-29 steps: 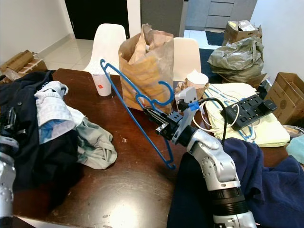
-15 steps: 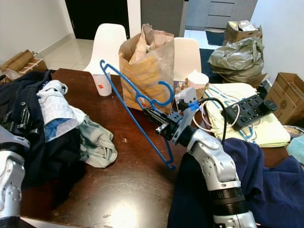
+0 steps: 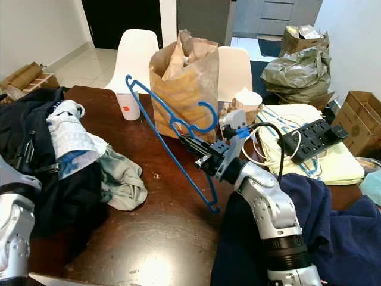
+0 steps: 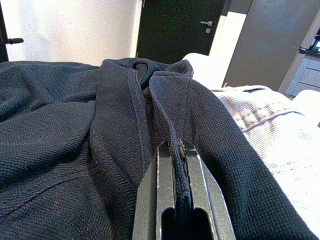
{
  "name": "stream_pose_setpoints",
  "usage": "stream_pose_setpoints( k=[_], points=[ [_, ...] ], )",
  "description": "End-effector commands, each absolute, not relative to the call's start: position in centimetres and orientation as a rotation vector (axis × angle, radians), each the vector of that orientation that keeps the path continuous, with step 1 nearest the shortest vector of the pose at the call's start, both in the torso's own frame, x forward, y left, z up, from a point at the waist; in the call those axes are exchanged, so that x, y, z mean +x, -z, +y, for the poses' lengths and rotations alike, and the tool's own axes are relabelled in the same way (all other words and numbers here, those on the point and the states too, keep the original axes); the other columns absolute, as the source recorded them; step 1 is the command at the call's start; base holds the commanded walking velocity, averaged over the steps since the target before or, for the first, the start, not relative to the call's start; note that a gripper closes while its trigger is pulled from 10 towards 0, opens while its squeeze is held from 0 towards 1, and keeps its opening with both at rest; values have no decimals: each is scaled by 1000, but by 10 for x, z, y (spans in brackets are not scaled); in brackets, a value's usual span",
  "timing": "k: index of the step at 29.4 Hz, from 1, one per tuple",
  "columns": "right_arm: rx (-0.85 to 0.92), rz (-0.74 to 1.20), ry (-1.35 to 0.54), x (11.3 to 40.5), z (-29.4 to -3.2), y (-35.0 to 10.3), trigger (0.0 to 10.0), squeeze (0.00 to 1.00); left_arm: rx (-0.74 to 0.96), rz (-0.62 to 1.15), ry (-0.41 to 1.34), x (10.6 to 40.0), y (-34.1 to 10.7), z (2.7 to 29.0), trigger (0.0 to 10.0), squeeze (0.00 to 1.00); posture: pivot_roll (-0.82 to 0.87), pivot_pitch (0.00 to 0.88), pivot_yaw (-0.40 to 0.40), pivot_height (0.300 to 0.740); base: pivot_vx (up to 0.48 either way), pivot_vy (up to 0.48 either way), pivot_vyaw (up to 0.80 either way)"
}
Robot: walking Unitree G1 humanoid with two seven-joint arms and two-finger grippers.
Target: Hang hanger
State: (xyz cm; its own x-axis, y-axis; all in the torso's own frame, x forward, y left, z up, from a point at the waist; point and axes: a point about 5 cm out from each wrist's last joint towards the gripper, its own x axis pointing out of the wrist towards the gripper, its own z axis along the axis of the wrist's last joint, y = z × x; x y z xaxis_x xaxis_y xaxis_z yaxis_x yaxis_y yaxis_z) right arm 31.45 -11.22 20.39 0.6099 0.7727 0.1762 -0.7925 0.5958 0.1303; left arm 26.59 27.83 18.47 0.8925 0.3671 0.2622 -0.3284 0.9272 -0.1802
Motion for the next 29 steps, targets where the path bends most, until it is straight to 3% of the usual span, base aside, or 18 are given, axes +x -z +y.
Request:
stream_pose_setpoints(
  k=[1, 6, 7, 9, 10, 11, 12, 13, 20, 29],
  points=[
    [195, -119, -913, 315, -114, -208, 10000, 0, -166, -236, -351, 265, -171, 275, 0, 0, -51, 58, -44, 740, 0, 0, 0],
    [195, -120, -914, 315, -114, -209, 10000, 0, -188, -299, -315, 265, -190, 276, 0, 0, -51, 54, -44, 740, 0, 0, 0],
    [198, -121, -915, 315, -114, -209, 10000, 0, -158, -367, -186, 266, -218, 265, 0, 0, -48, 52, -44, 740, 0, 0, 0],
    [198, -121, -915, 315, -114, -209, 10000, 0, -158, -367, -186, 266, -218, 265, 0, 0, -48, 52, -44, 740, 0, 0, 0],
    [199, -121, -917, 315, -113, -209, 10000, 0, -123, -429, -42, 265, -247, 249, 0, 0, -38, 48, -46, 740, 0, 0, 0],
    [199, -121, -917, 315, -113, -209, 10000, 0, -123, -429, -42, 265, -247, 249, 0, 0, -38, 48, -46, 740, 0, 0, 0],
    [201, -120, -921, 316, -112, -208, 10000, 0, -95, -474, 102, 261, -270, 230, 4235, 0, -35, 44, -45, 740, 0, 0, 0],
    [204, -120, -925, 316, -110, -208, 10000, 0, -69, -499, 215, 257, -285, 213, 10000, 0, -35, 44, -44, 740, 0, 0, 0],
    [211, -118, -932, 315, -108, -207, 10000, 0, -37, -503, 424, 244, -299, 181, 10000, 0, -37, 45, -40, 740, 0, 0, 0],
    [219, -119, -928, 315, -108, -207, 10000, 0, -1, -435, 444, 241, -299, 184, 10000, 0, -31, 46, -37, 740, -306, 0, 0]
  ],
)
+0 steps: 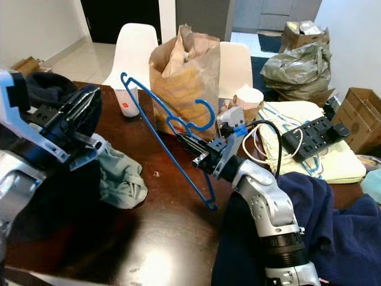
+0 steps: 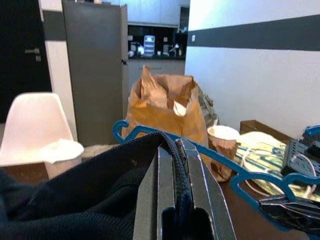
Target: Hang hanger
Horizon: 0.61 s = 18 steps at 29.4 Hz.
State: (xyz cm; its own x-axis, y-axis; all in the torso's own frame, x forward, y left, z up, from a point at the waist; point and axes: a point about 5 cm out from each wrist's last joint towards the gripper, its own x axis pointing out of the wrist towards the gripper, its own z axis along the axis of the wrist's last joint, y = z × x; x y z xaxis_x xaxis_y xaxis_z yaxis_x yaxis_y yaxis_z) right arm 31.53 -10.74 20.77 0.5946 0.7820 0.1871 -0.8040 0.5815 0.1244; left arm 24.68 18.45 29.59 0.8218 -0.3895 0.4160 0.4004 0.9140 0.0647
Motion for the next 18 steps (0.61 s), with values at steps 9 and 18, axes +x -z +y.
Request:
stream_pose_setpoints(
  k=[9, 18],
  points=[
    [238, -119, -933, 314, -106, -206, 10000, 0, -62, -375, 660, 227, -292, 160, 10000, 0, -24, 52, -27, 740, -213, 0, 0],
    [250, -124, -936, 312, -106, -206, 10000, 0, -111, -286, 720, 228, -273, 145, 10000, 0, -26, 53, -24, 740, -107, 0, 0]
  ],
)
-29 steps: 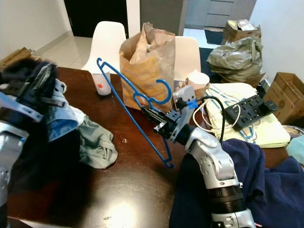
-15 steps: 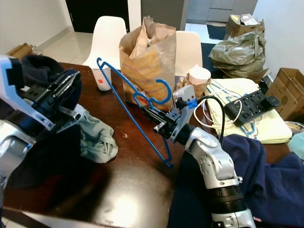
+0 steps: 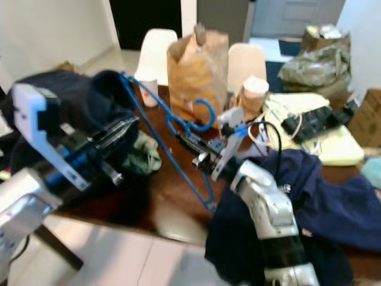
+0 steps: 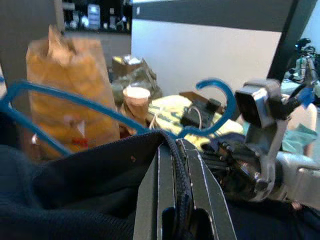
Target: Hang hanger
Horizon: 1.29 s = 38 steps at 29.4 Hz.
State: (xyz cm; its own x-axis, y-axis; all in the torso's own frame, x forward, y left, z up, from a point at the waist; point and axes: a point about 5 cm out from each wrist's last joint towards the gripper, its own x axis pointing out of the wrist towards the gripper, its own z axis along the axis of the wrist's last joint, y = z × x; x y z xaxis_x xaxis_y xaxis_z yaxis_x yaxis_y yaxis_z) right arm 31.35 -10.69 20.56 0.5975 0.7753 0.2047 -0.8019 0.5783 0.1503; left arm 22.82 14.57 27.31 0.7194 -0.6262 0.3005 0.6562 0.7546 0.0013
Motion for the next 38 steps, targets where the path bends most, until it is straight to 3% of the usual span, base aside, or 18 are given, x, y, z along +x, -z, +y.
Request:
stream_pose_setpoints(
  k=[1, 15, 33, 38],
  points=[
    [257, -126, -937, 312, -106, -207, 10000, 0, -114, -281, 718, 228, -272, 145, 10000, 0, -25, 52, -24, 740, 0, 0, 0],
    [320, -140, -940, 312, -108, -210, 10000, 0, -184, -230, 787, 227, -259, 131, 10000, 0, -26, 54, -19, 740, 0, 0, 0],
    [327, -131, -949, 311, -107, -209, 10000, 0, -193, -131, 768, 232, -232, 127, 10000, 0, -24, 51, -20, 740, -160, 0, 0],
    [325, -129, -952, 311, -106, -209, 10000, 0, -195, -126, 772, 232, -230, 126, 10000, 0, -26, 46, -21, 740, -480, 0, 0]
  ],
)
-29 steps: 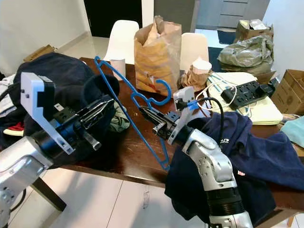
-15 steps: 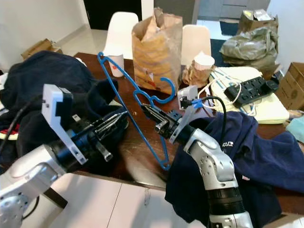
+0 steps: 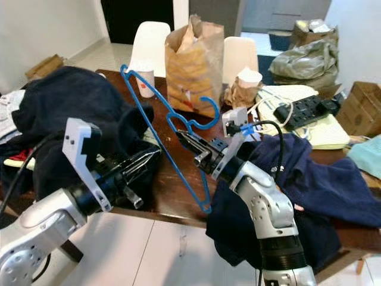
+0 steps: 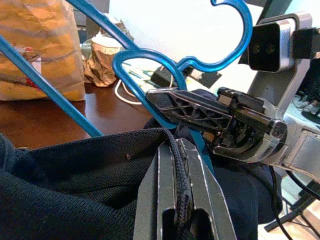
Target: Hang hanger
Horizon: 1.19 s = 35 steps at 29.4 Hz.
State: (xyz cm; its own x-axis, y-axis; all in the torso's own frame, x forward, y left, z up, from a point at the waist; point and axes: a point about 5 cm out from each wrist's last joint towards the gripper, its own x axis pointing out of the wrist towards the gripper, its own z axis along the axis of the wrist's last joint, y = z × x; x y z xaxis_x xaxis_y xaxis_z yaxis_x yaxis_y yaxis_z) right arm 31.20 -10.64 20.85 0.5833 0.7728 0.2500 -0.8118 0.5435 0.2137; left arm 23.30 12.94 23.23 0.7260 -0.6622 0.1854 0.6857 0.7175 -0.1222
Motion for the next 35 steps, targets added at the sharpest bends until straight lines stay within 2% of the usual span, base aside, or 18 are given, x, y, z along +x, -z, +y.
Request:
stream_pose_setpoints(
  k=[1, 26, 35],
  points=[
    [325, -129, -952, 311, -106, -209, 10000, 0, -195, -126, 772, 232, -230, 126, 10000, 0, -26, 46, -21, 740, -480, 0, 0],
    [300, -96, -949, 309, -106, -204, 10000, 0, -195, -103, 795, 231, -220, 119, 10000, 0, -29, 53, -17, 740, -480, 0, 0],
    [155, 35, -768, 325, -120, -181, 10000, 0, -94, -12, 711, 240, -193, 124, 10000, 0, -32, 60, -13, 740, -39, 0, -765]
  ],
)
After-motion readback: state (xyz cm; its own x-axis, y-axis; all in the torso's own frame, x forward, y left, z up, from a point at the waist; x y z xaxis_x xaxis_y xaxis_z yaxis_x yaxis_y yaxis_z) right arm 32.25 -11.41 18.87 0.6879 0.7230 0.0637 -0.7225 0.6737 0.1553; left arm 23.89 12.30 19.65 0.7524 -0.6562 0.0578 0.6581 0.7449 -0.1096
